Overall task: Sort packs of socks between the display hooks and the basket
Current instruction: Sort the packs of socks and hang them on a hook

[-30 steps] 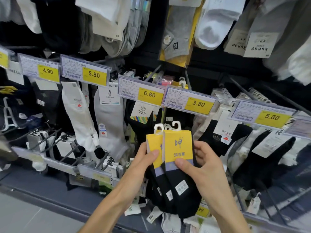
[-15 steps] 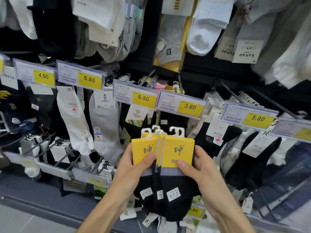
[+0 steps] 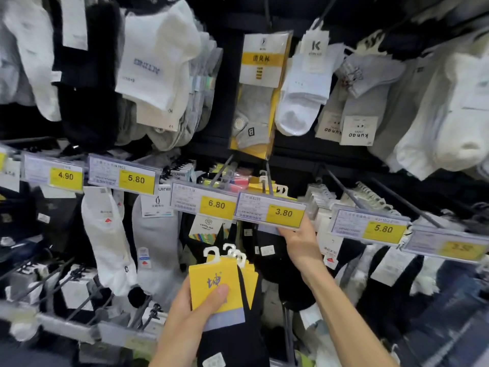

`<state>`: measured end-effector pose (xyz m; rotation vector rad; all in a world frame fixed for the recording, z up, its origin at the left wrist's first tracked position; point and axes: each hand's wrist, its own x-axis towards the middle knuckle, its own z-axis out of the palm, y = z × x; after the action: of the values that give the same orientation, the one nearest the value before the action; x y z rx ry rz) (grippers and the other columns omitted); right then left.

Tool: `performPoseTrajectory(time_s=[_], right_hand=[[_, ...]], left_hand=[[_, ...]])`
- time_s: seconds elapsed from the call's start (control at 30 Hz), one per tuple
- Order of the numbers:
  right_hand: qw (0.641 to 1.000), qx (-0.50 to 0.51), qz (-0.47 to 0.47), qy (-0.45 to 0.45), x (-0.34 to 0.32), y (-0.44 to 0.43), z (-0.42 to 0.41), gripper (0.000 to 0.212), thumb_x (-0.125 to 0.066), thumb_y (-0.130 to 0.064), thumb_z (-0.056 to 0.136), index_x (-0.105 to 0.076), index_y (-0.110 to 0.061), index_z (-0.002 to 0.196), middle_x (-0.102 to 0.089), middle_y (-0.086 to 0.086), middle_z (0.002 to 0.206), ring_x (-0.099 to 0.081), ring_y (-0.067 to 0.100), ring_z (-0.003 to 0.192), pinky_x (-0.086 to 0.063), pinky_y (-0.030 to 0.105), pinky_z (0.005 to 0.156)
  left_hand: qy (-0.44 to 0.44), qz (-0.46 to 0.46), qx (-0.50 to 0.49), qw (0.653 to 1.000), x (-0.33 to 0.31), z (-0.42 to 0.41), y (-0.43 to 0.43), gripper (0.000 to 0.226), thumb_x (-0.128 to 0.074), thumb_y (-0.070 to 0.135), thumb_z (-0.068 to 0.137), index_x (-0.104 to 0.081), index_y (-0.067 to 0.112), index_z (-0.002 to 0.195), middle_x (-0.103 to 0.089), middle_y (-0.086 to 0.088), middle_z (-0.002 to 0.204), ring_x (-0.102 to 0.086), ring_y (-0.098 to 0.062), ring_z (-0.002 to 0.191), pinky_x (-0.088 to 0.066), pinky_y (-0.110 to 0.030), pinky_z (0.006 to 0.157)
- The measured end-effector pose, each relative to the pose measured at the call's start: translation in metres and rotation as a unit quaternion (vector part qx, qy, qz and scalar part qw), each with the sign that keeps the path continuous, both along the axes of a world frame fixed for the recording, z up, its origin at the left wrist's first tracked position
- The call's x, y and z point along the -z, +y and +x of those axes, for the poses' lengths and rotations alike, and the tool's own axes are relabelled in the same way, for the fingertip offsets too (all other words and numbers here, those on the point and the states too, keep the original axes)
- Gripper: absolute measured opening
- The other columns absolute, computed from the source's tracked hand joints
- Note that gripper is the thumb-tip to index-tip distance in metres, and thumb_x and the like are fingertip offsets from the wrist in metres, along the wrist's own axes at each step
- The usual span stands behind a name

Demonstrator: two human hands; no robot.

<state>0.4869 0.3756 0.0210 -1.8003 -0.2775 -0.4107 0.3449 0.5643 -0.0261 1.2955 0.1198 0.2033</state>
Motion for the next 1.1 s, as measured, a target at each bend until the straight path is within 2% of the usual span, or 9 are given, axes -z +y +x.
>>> performPoseTrajectory(time_s=[0.13,0.23,0.37,0.47,0.6,0.73,0.83,0.97,1.1], right_hand=[[0.999,-0.015,-0.020,-0.032,0.002,0.000,0.013,0.049,-0.061,-0.004,0.096,-0.045,-0.008,0.143,-0.066,-0.009,0.126,-0.057,-0.005,0.119,-0.045,0.021,0.106],[0.998,-0.019,-0.035,-0.051,0.003,-0.004,0.021,0.049,-0.060,-0.004,0.097,-0.045,-0.006,0.143,-0.065,-0.005,0.131,-0.056,0.008,0.127,-0.043,0.030,0.110],[0.996,-0.022,-0.047,-0.067,0.012,-0.005,0.027,0.045,-0.059,-0.003,0.097,-0.049,-0.014,0.140,-0.065,-0.009,0.128,-0.057,0.007,0.125,-0.044,0.029,0.109],[0.995,-0.024,-0.044,-0.085,0.011,0.002,0.024,0.052,-0.059,-0.016,0.094,-0.044,-0.040,0.137,-0.060,-0.031,0.127,-0.051,-0.010,0.125,-0.039,0.008,0.101],[0.990,-0.051,-0.086,-0.096,0.013,0.009,0.027,0.058,-0.054,-0.026,0.096,-0.037,-0.013,0.150,-0.052,-0.029,0.137,-0.041,-0.014,0.131,-0.033,0.016,0.114],[0.989,-0.045,-0.115,-0.076,0.010,0.010,0.036,0.071,-0.054,-0.029,0.096,-0.021,-0.019,0.158,-0.049,-0.051,0.123,-0.040,-0.025,0.123,-0.030,-0.003,0.098],[0.989,-0.028,-0.135,-0.053,0.008,0.012,0.034,0.062,-0.057,-0.025,0.100,-0.029,-0.024,0.155,-0.038,-0.046,0.137,-0.028,-0.033,0.123,-0.019,-0.007,0.098],[0.986,0.057,-0.154,-0.021,0.015,0.014,-0.001,0.037,-0.057,-0.022,0.099,-0.054,-0.031,0.135,-0.052,-0.008,0.142,-0.047,0.008,0.131,-0.035,0.019,0.101],[0.994,0.050,-0.056,-0.080,0.028,0.025,-0.091,0.025,-0.061,-0.048,0.087,-0.057,-0.045,0.111,-0.059,-0.018,0.107,-0.061,0.004,0.100,-0.045,0.010,0.079]], left_hand=[[0.011,0.009,0.010,1.000,0.001,0.002,-0.001,0.046,-0.084,0.039,0.064,-0.069,0.027,0.106,-0.078,0.015,0.086,-0.072,0.002,0.074,-0.049,-0.022,0.069],[0.011,0.013,0.010,1.000,0.003,0.005,-0.001,0.023,-0.074,0.021,0.081,-0.068,0.024,0.103,-0.077,0.019,0.080,-0.071,0.005,0.068,-0.048,-0.007,0.055],[0.016,0.017,0.020,1.000,0.003,0.006,0.000,0.021,-0.072,0.015,0.085,-0.067,0.025,0.103,-0.077,0.020,0.079,-0.070,0.006,0.067,-0.044,-0.003,0.050],[0.017,0.021,0.023,0.999,0.004,0.006,0.000,0.021,-0.072,0.016,0.085,-0.067,0.026,0.102,-0.077,0.020,0.079,-0.070,0.005,0.067,-0.045,-0.004,0.051],[0.020,0.025,0.030,0.999,0.004,0.005,0.000,0.023,-0.073,0.020,0.083,-0.067,0.026,0.104,-0.077,0.017,0.084,-0.071,0.002,0.071,-0.048,-0.013,0.061],[0.006,0.027,0.034,0.999,0.003,0.004,-0.001,0.024,-0.074,0.020,0.082,-0.068,0.024,0.105,-0.078,0.015,0.085,-0.072,0.001,0.071,-0.048,-0.008,0.057],[-0.004,0.019,0.036,0.999,0.003,0.003,-0.003,0.039,-0.075,0.031,0.069,-0.068,0.023,0.106,-0.079,0.011,0.088,-0.073,0.000,0.074,-0.046,-0.004,0.055],[-0.018,0.017,0.039,0.999,0.007,0.003,-0.005,0.056,-0.074,0.046,0.060,-0.067,0.026,0.112,-0.078,0.009,0.098,-0.073,-0.005,0.088,-0.052,-0.013,0.068],[-0.038,0.034,0.028,0.998,0.008,0.002,-0.007,0.034,-0.079,0.053,0.074,-0.067,0.044,0.104,-0.077,0.012,0.105,-0.071,-0.006,0.100,-0.049,-0.029,0.085]])
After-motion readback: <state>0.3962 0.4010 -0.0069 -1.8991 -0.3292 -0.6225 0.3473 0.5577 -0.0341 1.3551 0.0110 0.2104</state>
